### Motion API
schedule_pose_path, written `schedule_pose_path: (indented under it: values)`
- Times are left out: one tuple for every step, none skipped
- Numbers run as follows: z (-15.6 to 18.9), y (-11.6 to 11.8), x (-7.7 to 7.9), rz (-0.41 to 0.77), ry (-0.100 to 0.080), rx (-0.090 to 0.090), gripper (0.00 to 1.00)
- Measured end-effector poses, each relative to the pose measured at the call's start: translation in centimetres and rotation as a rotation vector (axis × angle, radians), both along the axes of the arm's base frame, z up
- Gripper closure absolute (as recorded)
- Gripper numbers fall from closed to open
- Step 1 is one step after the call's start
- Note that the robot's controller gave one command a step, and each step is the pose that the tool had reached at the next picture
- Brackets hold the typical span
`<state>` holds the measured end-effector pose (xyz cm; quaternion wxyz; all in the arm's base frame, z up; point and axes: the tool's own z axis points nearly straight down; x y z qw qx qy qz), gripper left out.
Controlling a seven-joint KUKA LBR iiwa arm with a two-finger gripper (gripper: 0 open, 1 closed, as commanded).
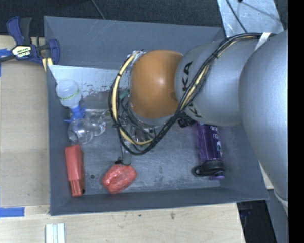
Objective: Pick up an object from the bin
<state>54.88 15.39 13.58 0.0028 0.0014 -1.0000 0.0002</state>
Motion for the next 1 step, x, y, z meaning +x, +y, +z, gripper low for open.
schedule_pose_path:
  values:
    - [0.47,-0.06,0.20,-0.002,-0.008,0.001,0.00]
